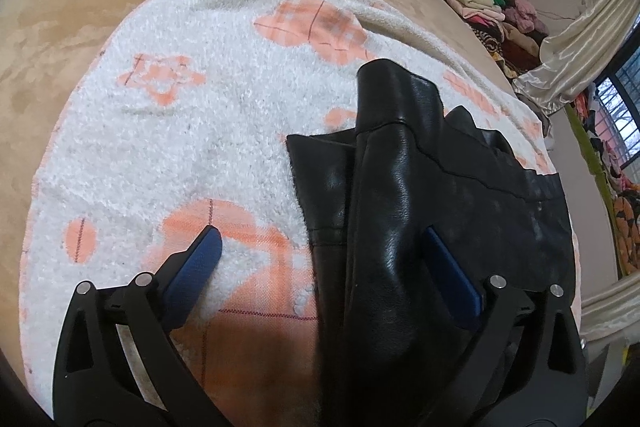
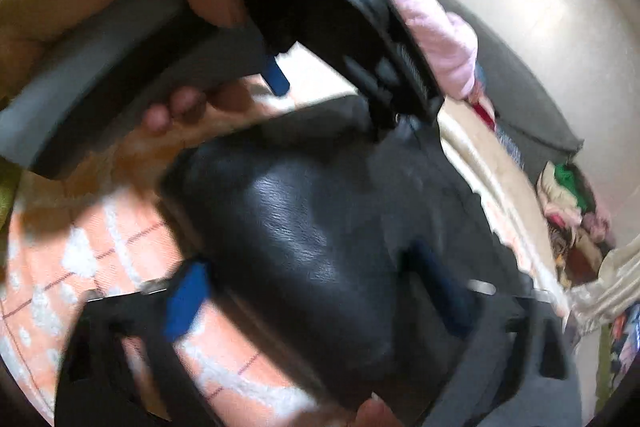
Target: Fold large clothes
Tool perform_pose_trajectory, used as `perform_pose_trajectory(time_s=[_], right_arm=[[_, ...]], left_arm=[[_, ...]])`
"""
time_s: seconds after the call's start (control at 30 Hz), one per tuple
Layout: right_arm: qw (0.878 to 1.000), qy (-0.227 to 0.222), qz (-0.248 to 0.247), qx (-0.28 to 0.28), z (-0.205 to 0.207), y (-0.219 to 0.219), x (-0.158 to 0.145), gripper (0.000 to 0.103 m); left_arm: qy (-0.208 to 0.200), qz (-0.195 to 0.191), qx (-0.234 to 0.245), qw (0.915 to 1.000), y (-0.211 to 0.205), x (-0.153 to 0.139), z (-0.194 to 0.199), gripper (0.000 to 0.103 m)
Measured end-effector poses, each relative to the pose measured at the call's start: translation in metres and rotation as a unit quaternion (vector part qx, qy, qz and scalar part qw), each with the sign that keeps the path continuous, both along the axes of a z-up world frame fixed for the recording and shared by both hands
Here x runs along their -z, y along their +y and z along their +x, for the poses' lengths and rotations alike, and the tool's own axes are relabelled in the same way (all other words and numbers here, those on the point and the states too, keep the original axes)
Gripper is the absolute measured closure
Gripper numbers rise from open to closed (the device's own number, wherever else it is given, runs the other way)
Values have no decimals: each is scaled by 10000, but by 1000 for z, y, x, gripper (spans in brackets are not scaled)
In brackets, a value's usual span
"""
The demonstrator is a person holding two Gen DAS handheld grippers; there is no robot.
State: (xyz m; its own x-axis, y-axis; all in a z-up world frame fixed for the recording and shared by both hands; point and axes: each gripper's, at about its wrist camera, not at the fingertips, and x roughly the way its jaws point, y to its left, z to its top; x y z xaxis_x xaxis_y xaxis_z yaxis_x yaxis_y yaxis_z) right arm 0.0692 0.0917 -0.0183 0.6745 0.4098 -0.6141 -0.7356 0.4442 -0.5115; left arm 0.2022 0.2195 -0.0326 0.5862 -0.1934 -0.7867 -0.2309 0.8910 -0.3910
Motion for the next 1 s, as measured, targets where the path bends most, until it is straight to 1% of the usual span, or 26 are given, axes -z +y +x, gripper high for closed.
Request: perform_pose_trajectory(time_s=[0.03,0.1,0.13,0.23,0.3,0.33,0.37,0.4,0.43,0.47,0.53,0.6,0.63,0.73,0.77,0.83,0.93,1.0], right_arm=[[9999,-153,-4,-54,-7,-1,-1,56],[9975,-682,-39,-165,-23,-1,-3,68],[9969,-771,-26,-174,-25,-2,-5,72],[9967,-759,270,-67,-23,-11,-16,78],[9964,-754,383,-16,-22,-15,-22,80],[9966,-676,473,17,-20,-19,-28,81],[9966,-617,550,38,-20,-22,-32,81],[9964,-564,624,54,-21,-24,-35,81],[9960,-490,741,62,-20,-30,-40,82],[9954,-472,827,56,-20,-35,-44,83],[9938,-482,1004,63,-21,-44,-52,84],[9916,-540,1169,107,-27,-51,-62,85],[9899,-563,1292,138,-27,-58,-69,86],[9844,-706,1594,218,-27,-83,-90,86],[9824,-759,1685,254,-26,-93,-96,86],[9787,-867,1832,330,-26,-113,-110,86],[9728,-995,2031,498,-24,-146,-124,86],[9689,-1008,2174,614,-23,-168,-129,87]], left_arm=[[2,-48,-9,10000,1,1,0,10],[22,-143,-3,9999,0,2,0,10],[25,-223,-2,9997,0,2,-1,10],[21,-533,84,9985,-3,2,-3,10],[-8,-849,152,9963,-7,1,-4,11],[-28,-928,160,9955,-10,0,-4,18],[-35,-911,109,9958,-13,-2,-5,21],[-60,-890,72,9960,-17,-5,-6,27],[-123,-943,82,9954,-22,-9,-9,41],[-147,-1053,105,9943,-26,-12,-10,47],[-174,-1182,117,9928,-32,-19,-11,57],[-255,-1365,103,9903,-41,-31,-12,64],[-313,-1369,95,9900,-47,-38,-11,64],[-580,-1087,176,9922,-75,-72,-11,64],[-700,-980,241,9924,-89,-87,-10,64],[-840,-777,358,9928,-114,-108,-6,64],[-973,-494,537,9926,-152,-130,0,61],[-1013,-343,647,9922,-173,-138,4,59]])
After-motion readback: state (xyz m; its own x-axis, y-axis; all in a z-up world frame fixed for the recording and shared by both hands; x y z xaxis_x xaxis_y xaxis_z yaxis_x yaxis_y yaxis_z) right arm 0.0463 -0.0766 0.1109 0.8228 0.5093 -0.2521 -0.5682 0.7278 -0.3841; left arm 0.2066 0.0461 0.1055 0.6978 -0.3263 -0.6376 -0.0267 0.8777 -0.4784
